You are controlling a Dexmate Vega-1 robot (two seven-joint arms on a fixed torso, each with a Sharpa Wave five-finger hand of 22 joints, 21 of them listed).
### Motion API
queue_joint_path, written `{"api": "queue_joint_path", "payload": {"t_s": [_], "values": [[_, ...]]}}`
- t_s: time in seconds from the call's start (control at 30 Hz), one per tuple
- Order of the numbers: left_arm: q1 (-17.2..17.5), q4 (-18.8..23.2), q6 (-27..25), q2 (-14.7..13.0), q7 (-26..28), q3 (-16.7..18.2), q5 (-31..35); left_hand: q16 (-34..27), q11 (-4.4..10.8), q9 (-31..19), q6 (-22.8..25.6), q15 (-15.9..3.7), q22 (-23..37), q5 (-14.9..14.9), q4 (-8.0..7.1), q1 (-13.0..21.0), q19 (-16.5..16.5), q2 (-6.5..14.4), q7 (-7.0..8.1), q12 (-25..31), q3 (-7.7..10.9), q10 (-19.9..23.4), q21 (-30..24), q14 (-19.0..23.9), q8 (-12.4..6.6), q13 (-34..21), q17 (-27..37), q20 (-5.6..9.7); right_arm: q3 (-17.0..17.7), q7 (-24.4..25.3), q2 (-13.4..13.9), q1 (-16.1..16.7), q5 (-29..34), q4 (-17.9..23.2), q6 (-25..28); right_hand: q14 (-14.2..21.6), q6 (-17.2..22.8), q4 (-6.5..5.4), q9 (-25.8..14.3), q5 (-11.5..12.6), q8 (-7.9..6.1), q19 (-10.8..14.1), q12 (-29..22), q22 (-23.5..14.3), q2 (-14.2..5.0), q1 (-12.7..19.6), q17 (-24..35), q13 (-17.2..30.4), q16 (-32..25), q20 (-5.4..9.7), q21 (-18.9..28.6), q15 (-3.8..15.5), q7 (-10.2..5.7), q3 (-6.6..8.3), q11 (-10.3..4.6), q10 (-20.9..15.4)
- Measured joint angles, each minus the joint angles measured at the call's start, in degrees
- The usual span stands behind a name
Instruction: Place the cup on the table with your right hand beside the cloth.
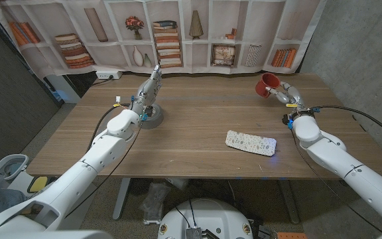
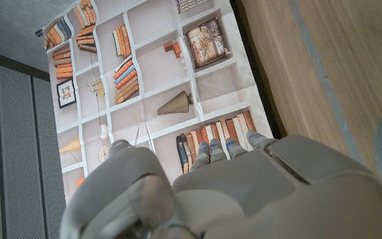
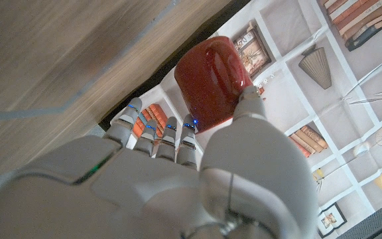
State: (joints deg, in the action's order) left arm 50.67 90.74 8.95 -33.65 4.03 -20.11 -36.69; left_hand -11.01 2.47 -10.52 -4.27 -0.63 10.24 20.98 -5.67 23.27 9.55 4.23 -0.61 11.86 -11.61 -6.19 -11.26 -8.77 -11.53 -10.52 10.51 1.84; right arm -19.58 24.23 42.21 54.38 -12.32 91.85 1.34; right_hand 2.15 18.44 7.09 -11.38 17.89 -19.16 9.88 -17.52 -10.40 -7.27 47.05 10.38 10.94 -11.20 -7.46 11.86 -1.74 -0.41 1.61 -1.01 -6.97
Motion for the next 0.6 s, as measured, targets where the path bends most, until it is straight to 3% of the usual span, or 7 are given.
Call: {"api": "queue_joint_path", "payload": {"t_s": [0.6], "values": [[0.75,0.62,0.7,-0.27,-0.16,0.51,-0.22,0.0,0.0,0.0,0.0,0.0,0.0,0.0,0.25,0.3,0.0,0.3,0.0,0.0,-0.24,0.0,0.0,0.0,0.0,0.0,0.0,0.0,-0.98,-1.55,0.15,-0.61,1.22,1.13,-0.35,0.0,0.0,0.02,-0.07,-0.7,0.04,0.0,0.0,0.0,0.02,0.01,0.11,0.0,0.0,0.0,0.0,0.0,-0.01,0.03,-0.11,-0.71]]}}
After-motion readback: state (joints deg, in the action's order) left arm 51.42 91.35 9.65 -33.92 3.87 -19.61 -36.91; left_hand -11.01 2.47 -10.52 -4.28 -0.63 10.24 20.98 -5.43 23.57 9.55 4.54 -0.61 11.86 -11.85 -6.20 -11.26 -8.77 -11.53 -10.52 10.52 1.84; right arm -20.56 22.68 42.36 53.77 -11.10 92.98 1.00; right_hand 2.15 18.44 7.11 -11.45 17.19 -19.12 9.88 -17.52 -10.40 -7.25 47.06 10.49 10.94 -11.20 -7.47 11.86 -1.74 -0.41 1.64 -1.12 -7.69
